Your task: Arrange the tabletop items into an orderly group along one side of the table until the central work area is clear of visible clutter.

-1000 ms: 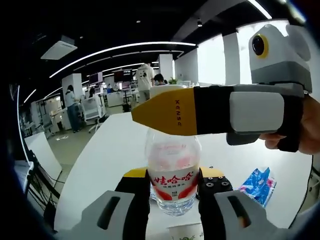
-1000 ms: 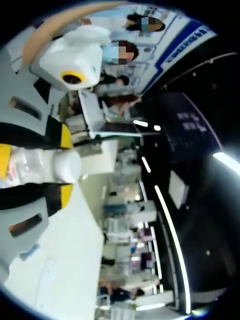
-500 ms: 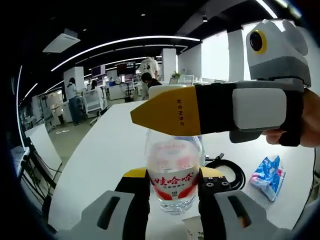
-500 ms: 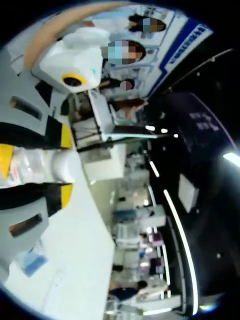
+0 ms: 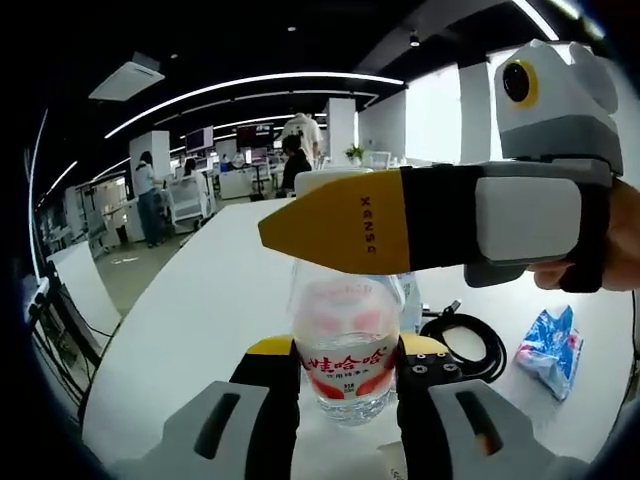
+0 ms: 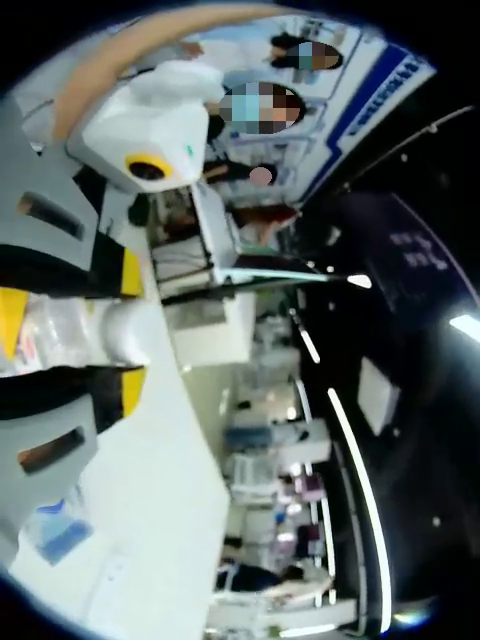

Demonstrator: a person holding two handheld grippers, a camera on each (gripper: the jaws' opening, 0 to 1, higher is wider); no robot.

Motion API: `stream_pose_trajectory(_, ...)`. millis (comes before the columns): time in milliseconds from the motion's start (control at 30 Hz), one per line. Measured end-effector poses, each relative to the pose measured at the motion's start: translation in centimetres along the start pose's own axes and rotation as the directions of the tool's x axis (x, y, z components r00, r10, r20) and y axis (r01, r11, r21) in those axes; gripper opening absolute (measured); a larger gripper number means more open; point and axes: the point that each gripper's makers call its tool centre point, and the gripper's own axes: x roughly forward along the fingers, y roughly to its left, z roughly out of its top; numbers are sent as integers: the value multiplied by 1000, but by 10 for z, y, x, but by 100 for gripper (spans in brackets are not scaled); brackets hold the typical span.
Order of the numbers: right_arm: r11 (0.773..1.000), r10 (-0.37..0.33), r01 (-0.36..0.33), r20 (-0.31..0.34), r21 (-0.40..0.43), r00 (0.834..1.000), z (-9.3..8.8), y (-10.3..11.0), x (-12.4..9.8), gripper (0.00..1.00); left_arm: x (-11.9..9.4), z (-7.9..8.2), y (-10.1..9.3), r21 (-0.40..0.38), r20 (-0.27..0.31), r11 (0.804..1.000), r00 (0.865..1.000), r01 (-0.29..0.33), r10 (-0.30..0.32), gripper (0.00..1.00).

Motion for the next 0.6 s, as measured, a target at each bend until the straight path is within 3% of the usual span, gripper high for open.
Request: stream_pose_trajectory(600, 1000, 4, -3, 14, -25, 1000, -4, -8, 1, 22, 13, -2, 1, 12, 11, 1000, 1000, 2, -2, 35)
